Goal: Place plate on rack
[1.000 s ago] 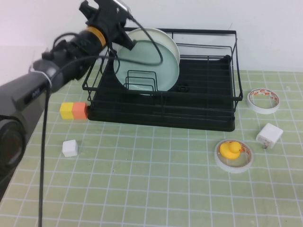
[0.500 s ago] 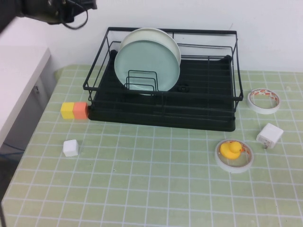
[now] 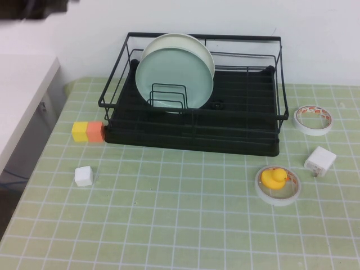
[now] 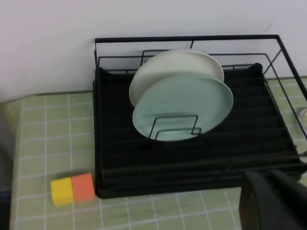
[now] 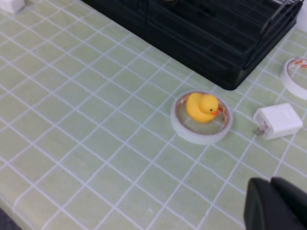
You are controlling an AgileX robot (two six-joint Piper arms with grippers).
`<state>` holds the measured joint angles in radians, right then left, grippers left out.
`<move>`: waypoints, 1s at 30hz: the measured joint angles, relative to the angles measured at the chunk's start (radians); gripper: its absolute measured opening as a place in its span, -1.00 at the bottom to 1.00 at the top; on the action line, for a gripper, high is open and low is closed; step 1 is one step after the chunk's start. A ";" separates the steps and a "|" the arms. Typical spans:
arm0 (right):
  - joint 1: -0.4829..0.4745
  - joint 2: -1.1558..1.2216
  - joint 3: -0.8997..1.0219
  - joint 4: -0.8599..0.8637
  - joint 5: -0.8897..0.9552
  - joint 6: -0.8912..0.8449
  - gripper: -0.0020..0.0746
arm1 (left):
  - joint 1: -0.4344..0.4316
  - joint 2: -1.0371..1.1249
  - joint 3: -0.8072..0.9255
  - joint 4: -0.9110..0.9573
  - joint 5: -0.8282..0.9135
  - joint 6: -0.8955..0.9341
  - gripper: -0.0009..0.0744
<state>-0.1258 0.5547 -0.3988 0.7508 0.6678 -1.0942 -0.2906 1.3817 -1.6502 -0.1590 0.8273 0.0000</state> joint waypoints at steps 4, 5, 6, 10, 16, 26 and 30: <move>0.000 -0.016 0.015 -0.012 0.002 0.002 -0.95 | 0.000 -0.219 0.310 -0.067 -0.164 0.009 -0.98; 0.000 -0.016 0.018 -0.012 0.002 0.002 -0.95 | 0.000 -0.279 0.396 -0.094 -0.214 0.023 -0.98; 0.000 -0.016 0.019 -0.013 0.002 0.002 -0.95 | 0.000 -0.337 0.479 -0.116 -0.262 0.030 -0.98; 0.000 -0.017 0.023 -0.014 0.004 0.002 -0.95 | 0.000 -0.534 0.746 -0.132 -0.382 0.065 -0.98; 0.000 -0.018 0.023 -0.014 0.004 0.004 -0.95 | 0.000 -0.768 1.002 -0.124 -0.453 0.078 -0.98; 0.000 -0.018 0.023 -0.014 0.004 0.004 -0.95 | 0.000 -0.958 1.161 -0.124 -0.367 0.081 -0.98; 0.000 -0.018 0.023 -0.014 0.004 0.004 -0.95 | 0.000 -0.971 1.195 -0.124 -0.304 0.081 -0.98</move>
<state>-0.1258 0.5366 -0.3757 0.7363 0.6713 -1.0904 -0.2906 0.4109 -0.4551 -0.2831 0.5233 0.0810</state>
